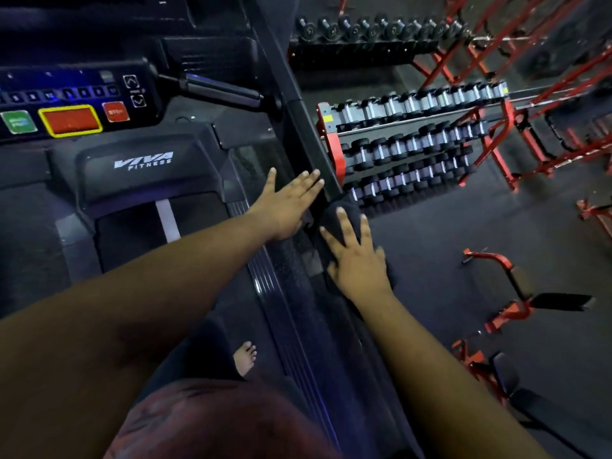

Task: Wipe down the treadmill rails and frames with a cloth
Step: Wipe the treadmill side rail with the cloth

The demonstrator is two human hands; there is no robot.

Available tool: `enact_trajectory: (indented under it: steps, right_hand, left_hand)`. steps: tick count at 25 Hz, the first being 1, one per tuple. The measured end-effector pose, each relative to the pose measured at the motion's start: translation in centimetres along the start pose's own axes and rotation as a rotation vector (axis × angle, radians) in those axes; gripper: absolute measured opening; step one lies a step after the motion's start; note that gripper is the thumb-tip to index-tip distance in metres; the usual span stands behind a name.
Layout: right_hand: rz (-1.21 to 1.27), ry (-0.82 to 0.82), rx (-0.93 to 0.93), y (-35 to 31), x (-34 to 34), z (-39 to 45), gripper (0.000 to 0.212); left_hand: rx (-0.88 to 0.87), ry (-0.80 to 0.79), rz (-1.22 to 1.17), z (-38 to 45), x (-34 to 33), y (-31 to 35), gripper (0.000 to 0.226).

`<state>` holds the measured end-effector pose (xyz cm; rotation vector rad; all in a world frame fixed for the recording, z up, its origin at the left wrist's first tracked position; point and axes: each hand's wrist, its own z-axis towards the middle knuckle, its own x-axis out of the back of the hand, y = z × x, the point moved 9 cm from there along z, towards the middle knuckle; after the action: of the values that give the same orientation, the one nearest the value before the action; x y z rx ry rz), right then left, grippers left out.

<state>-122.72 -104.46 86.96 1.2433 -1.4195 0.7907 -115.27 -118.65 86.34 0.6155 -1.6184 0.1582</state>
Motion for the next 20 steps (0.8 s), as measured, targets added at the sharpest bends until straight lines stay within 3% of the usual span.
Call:
enact_trajectory:
  steps: [4, 10, 17, 20]
  right_hand:
    - [0.053, 0.002, 0.000, 1.6, -1.8, -6.0, 0.079]
    - [0.235, 0.073, 0.019, -0.9, 3.3, 9.3, 0.078]
    - [0.319, 0.084, -0.147, 0.8, 2.1, 5.7, 0.083]
    - [0.347, 0.119, -0.154, 0.1, 4.0, 12.4, 0.071]
  left_hand:
    - [-0.009, -0.029, 0.009, 0.1, -0.6, -2.0, 0.094]
    - [-0.024, -0.030, 0.081, 3.9, 1.9, -6.5, 0.092]
    - [-0.112, -0.048, 0.162, 6.9, 4.1, -10.8, 0.090]
    - [-0.117, -0.027, 0.221, 8.5, 5.0, -12.7, 0.089]
